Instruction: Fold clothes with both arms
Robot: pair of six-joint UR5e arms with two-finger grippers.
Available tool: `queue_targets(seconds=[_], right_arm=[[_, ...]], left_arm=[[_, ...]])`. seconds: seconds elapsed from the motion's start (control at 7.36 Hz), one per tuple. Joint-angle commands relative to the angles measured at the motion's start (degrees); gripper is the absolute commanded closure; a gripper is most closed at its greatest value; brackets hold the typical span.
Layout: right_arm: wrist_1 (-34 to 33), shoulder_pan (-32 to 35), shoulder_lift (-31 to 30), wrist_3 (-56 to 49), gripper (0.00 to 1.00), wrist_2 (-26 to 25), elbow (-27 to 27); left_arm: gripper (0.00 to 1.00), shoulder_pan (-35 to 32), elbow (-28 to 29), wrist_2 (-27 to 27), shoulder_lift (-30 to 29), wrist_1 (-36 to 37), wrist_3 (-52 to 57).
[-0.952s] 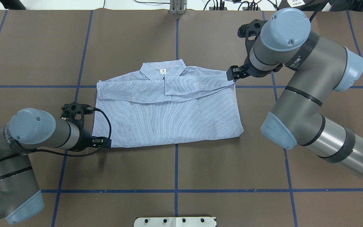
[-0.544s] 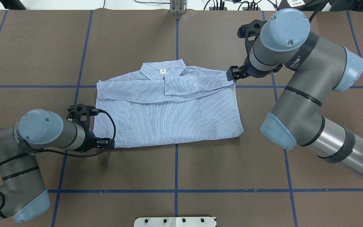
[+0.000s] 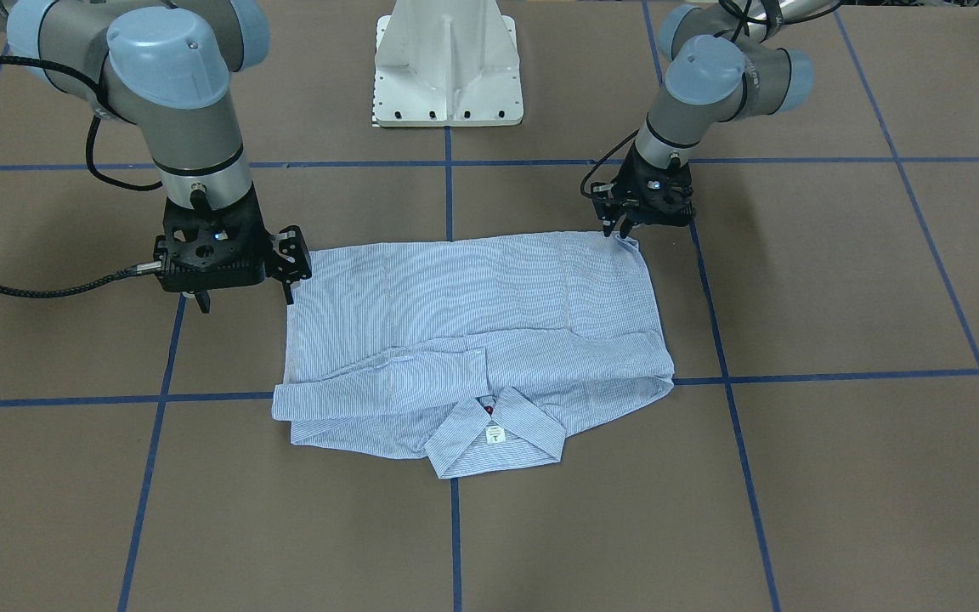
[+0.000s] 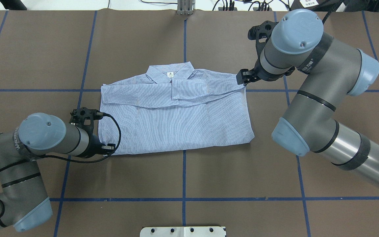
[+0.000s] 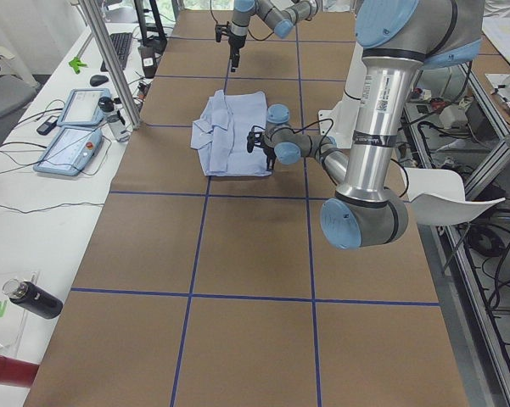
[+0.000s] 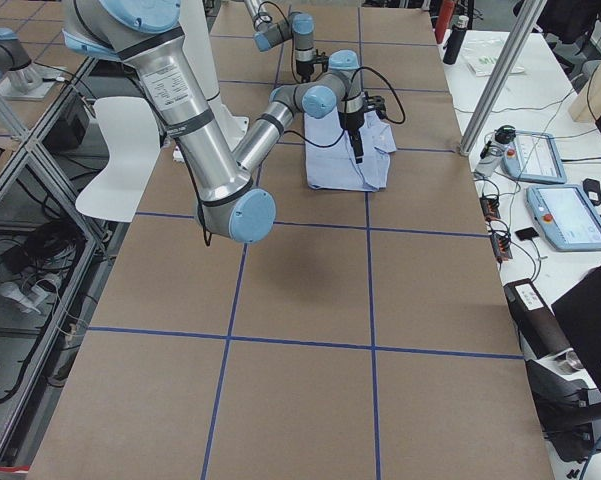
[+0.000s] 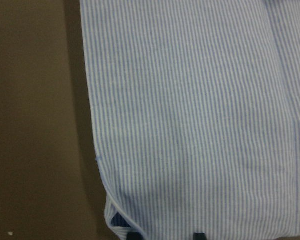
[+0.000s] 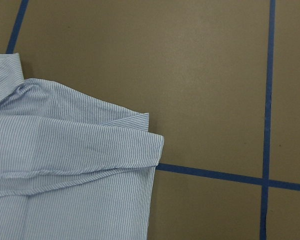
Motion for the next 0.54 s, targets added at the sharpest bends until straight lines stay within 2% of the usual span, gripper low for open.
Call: queue_targets(seconds=[0.0,0.41], right_arm=[[0.00,0.00,0.09,0.24,0.00,0.00,0.11],[0.09,-0.18,0.35,1.30,0.00,0.00,0.29]], left_arm=[[1.00,-3.31,-0.40,0.00,0.74,1.48,1.90],[1.00,-8.07,-0.31,-0.09,0.74,4.47,8.05]])
